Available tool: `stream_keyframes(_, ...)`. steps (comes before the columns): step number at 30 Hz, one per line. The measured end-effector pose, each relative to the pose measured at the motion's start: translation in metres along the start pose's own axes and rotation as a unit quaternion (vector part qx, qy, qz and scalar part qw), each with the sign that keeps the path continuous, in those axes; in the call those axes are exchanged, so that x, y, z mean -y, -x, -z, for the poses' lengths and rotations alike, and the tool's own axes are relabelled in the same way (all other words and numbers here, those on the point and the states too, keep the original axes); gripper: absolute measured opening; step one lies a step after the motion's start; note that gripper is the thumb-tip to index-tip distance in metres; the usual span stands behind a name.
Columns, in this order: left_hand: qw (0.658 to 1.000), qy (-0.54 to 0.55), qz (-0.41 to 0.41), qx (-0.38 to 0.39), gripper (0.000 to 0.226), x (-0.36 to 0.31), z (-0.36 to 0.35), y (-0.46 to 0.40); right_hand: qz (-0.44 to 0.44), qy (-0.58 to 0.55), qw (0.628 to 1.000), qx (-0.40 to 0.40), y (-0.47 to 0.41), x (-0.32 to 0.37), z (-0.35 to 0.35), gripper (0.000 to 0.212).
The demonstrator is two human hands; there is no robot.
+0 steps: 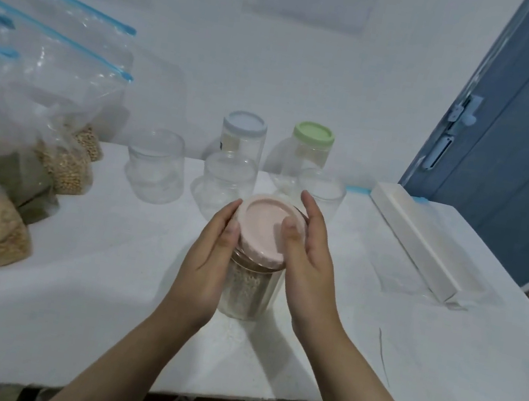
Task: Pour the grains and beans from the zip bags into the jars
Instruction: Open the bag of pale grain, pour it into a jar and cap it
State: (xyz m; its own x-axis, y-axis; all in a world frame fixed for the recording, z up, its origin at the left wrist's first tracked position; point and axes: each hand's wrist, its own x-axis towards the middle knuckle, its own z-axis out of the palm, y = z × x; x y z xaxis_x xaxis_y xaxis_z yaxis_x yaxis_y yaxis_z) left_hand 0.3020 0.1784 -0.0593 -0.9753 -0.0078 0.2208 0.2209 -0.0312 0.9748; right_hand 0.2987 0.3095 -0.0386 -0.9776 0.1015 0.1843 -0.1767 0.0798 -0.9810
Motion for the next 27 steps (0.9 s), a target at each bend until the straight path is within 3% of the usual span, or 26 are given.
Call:
stream_keyframes(12,0.999,0.008,0.018,-0.039,0.036,0.012,-0.005,0.0,-0.095,0.022,0.994,0.053,-0.028,0.009,0.003,0.039)
stream_keyframes(16,0.998,0.016,0.024,-0.048,0.037,0.014,-0.009,-0.001,-0.099,-0.011,0.995,0.013,-0.025,0.003,-0.001,0.035)
stream_keyframes(20,0.997,0.041,0.037,-0.049,0.052,0.013,-0.009,-0.003,-0.097,-0.08,0.99,-0.06,-0.017,-0.011,-0.006,0.009)
stream_keyframes(23,0.998,0.043,0.042,-0.021,0.066,0.012,-0.01,0.0,-0.084,-0.093,0.991,-0.045,-0.016,-0.016,-0.003,0.019)
stream_keyframes(27,0.998,0.031,0.038,-0.034,0.058,0.01,-0.012,0.0,-0.092,-0.127,0.987,-0.036,-0.015,-0.017,-0.001,0.021)
